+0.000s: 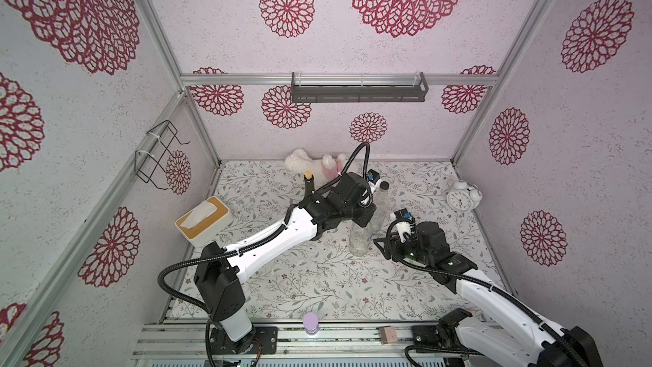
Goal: Remove the label from the bottle
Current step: Adjust the bottle at the center of the board.
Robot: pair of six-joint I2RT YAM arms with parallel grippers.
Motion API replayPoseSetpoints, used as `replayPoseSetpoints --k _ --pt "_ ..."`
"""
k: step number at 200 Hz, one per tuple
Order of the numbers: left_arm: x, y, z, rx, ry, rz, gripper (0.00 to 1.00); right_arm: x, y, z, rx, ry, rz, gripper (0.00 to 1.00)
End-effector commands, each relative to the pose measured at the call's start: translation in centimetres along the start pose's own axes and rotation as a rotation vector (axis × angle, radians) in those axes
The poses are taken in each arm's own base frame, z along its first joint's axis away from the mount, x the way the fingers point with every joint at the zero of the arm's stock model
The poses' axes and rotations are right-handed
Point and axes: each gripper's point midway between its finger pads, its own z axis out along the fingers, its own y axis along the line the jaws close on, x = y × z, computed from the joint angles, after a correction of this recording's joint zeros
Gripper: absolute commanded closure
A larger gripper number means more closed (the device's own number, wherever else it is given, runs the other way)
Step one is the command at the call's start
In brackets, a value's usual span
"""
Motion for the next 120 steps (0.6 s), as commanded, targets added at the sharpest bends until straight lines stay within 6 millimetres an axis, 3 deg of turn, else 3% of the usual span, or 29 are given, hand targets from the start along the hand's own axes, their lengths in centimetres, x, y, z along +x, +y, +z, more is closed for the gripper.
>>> replayPoseSetpoints --k 1,32,45,59,103,120 --pt "0.4 0.2 0.5 -0.016 0.029 -0.014 1.00 -1.8 0.4 0.1 0.001 -0.053 -0.073 0.37" --pt "0.0 0.1 0.2 -0.026 0.016 -0.016 1.00 -1.8 0.6 0.7 -0.011 -0.042 -0.091 0.37" --pt "-0.4 0.1 -0.1 -0.037 0.003 -0.012 0.89 -1.8 0.5 0.8 -0.009 -0.044 -0.093 0.37" --pt "-1.0 0.1 -0.6 -0.047 -0.018 -0.011 0.65 -1.9 0.5 0.8 -0.008 -0.049 -0.093 0.37" --pt "-2.8 0.1 -2.2 -0.062 -0.099 -0.014 0.36 -2.4 0.6 0.5 -0.006 -0.072 -0.085 0.37" --pt "-3.1 0.0 -2.5 -0.059 -0.116 -0.015 0.31 -2.6 0.7 0.4 -0.006 -0.075 -0.085 0.37"
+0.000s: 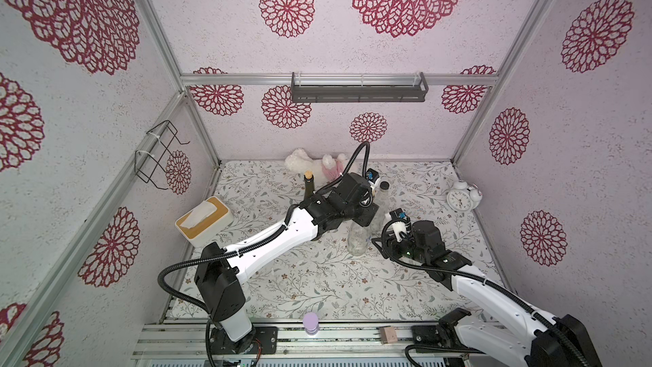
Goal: Remove the label from the bottle
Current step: Adjust the bottle at the center of the board.
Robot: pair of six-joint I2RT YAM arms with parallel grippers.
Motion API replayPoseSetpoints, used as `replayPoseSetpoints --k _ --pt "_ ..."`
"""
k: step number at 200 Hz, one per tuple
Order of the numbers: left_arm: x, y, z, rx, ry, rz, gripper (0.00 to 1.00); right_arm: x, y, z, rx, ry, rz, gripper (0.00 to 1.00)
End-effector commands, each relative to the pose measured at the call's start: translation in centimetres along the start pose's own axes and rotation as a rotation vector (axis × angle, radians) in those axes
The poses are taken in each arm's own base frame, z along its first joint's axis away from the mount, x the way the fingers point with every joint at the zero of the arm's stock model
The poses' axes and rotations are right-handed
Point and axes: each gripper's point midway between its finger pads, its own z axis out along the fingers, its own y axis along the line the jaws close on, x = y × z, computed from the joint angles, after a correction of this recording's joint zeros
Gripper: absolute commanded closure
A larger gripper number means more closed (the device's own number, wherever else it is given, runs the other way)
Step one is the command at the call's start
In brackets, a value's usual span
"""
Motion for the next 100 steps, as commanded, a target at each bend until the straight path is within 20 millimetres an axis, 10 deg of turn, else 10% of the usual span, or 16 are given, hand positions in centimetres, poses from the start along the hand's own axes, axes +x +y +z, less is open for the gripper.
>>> replayPoseSetpoints --k 1,55,100 --pt "-2.76 -0.13 -2.11 -0.003 -0.100 -0.012 0.31 -2.68 0.44 -0.76 0.004 -0.080 -0.033 0.37" --pt "-2.82 -0.21 -2.63 -0.013 -0.125 -0.002 0.26 -2.83 0.61 -0.92 -0.003 -0.084 -0.038 0.36" --pt "-2.14 -0.27 -1.96 -0.011 -0.116 0.006 0.48 -3.11 1.01 -0.90 -0.023 -0.088 -0.048 0.36"
